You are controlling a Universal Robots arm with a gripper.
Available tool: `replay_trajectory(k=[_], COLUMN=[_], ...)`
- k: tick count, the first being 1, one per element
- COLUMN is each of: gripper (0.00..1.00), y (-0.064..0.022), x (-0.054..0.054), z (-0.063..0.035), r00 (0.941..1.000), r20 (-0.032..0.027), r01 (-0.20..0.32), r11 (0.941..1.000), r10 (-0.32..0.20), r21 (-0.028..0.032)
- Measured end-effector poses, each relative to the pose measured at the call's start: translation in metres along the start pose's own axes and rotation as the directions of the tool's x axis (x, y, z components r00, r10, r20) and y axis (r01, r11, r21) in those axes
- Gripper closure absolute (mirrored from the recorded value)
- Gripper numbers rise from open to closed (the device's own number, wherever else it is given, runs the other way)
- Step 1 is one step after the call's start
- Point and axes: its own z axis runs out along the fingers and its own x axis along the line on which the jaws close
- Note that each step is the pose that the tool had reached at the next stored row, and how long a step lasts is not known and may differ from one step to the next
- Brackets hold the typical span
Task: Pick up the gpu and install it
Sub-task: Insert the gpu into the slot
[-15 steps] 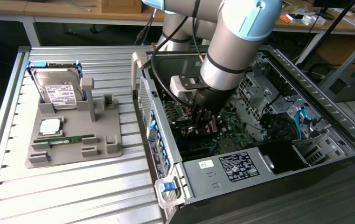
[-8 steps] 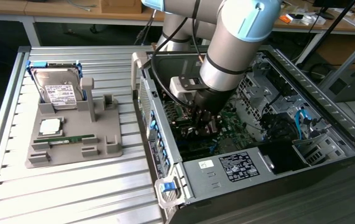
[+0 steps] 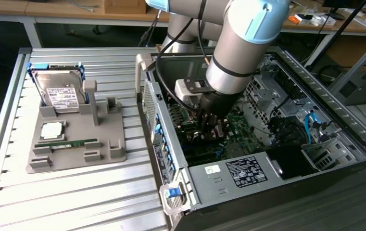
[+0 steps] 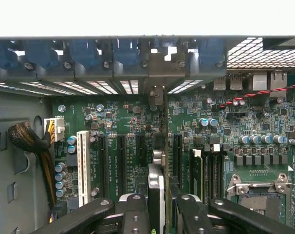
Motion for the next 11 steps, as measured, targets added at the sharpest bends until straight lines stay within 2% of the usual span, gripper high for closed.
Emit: replay_trajectory(k=[1, 2, 4, 6, 7, 9, 11], gripper=[0.67, 0.67, 0.54, 0.54, 0.48, 0.48, 0.48], y=[0.0000, 0.0001, 0.0000, 0.0000, 0.0000, 0.0000, 0.0002], x=[0.0001, 0.0001, 0.0001, 0.0002, 0.0001, 0.0001, 0.0000], z=[-0.0001, -0.0004, -0.0006, -0.0006, -0.0006, -0.0007, -0.0056], r00=[1.0000, 1.0000, 1.0000, 1.0000, 1.0000, 1.0000, 1.0000], r20=[-0.0006, -0.0012, -0.0017, -0.0016, -0.0017, -0.0017, -0.0021], r01=[0.000, 0.000, 0.000, 0.000, 0.000, 0.000, 0.000], r11=[1.0000, 1.0000, 1.0000, 1.0000, 1.0000, 1.0000, 1.0000], r10=[0.000, 0.000, 0.000, 0.000, 0.000, 0.000, 0.000], r21=[-0.0001, -0.0003, -0.0006, -0.0006, -0.0006, -0.0006, -0.0007])
